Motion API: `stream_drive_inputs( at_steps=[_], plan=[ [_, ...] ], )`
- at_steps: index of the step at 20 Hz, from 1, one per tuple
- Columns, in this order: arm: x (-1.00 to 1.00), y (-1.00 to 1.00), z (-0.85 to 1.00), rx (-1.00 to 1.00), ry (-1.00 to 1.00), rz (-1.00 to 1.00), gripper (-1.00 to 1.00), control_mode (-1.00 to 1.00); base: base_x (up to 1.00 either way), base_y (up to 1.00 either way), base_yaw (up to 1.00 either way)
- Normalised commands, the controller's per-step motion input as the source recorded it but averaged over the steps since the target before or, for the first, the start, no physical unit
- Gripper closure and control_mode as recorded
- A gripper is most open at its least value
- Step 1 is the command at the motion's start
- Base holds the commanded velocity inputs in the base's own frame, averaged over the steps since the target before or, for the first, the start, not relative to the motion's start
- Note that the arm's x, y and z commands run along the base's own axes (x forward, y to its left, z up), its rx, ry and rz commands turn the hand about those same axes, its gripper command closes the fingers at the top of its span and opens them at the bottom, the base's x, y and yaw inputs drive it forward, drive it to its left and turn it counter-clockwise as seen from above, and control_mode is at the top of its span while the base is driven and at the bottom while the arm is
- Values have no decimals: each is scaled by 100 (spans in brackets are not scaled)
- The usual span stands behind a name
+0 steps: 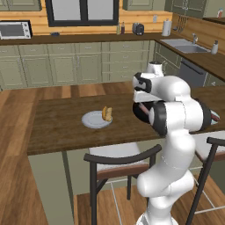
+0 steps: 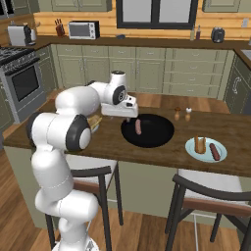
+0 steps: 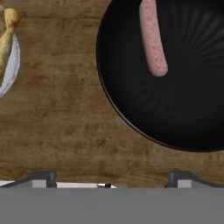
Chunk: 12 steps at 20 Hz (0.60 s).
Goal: Place one bun and one sausage from the bowl on each plate.
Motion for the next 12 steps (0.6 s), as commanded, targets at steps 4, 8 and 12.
stream_drive_inputs(
  at_steps=[4,8,12],
  plan=[
    [35,-7,0,1,10,0,-100,-100,0,0,0],
    [27,-27,-21,1,3,0,-100,-100,0,0,0],
    [23,-29,-62,1,0,0,-100,-100,0,0,0]
  ],
)
